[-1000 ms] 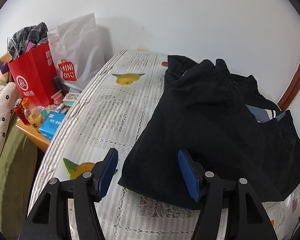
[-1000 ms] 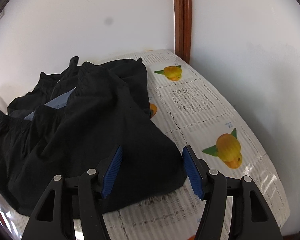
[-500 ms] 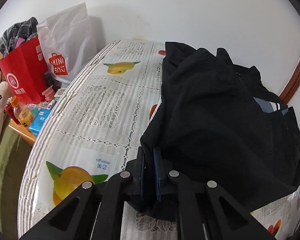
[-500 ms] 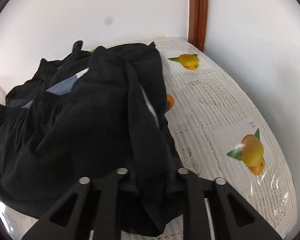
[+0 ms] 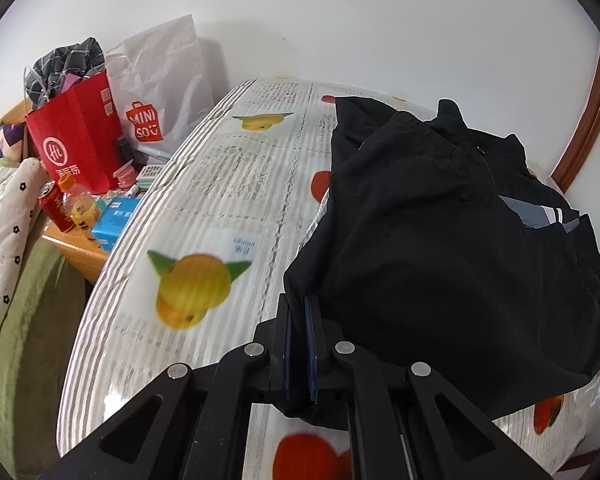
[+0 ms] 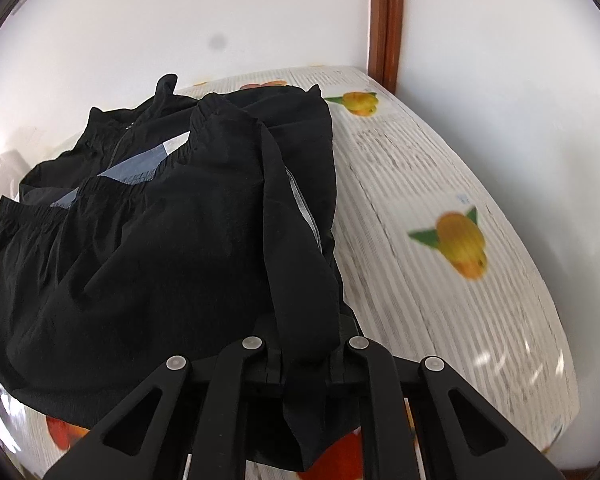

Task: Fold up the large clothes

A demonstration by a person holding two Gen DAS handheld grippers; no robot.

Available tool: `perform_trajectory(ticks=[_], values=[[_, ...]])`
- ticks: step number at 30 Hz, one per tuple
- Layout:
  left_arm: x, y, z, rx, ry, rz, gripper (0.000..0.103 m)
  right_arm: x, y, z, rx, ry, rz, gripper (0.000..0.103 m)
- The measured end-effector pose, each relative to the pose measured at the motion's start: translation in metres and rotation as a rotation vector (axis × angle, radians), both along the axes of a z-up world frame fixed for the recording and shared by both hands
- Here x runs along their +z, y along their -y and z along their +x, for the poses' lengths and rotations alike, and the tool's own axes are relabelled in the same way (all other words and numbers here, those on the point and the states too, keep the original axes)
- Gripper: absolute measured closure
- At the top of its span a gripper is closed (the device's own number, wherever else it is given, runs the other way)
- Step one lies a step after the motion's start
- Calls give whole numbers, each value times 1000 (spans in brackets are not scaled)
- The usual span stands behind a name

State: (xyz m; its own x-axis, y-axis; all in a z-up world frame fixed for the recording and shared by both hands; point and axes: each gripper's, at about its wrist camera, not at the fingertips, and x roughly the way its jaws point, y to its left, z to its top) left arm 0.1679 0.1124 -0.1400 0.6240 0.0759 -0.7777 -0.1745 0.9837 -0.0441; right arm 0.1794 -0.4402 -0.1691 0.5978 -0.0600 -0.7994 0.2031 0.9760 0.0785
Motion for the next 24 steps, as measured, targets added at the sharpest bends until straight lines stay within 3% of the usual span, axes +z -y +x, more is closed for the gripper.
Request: perform_trajectory(ticks=[9,15,16,18,24], values=[[6,2,-43,10,-7,-4,93,1,1,-39,15,3,-16,91],[14,1,-50,23,16,-34,87,11,2,-57,4,28,-44,74],[16,2,-51,21,22,-35,85,16,3,-58,3,41,-55,69],[20,5,-49,16,42,-27,69,25,1,-59,10,67,-62,63],[33,10,-29,-5,68,-50,60,49,-10,-37,41,128,-58,49]])
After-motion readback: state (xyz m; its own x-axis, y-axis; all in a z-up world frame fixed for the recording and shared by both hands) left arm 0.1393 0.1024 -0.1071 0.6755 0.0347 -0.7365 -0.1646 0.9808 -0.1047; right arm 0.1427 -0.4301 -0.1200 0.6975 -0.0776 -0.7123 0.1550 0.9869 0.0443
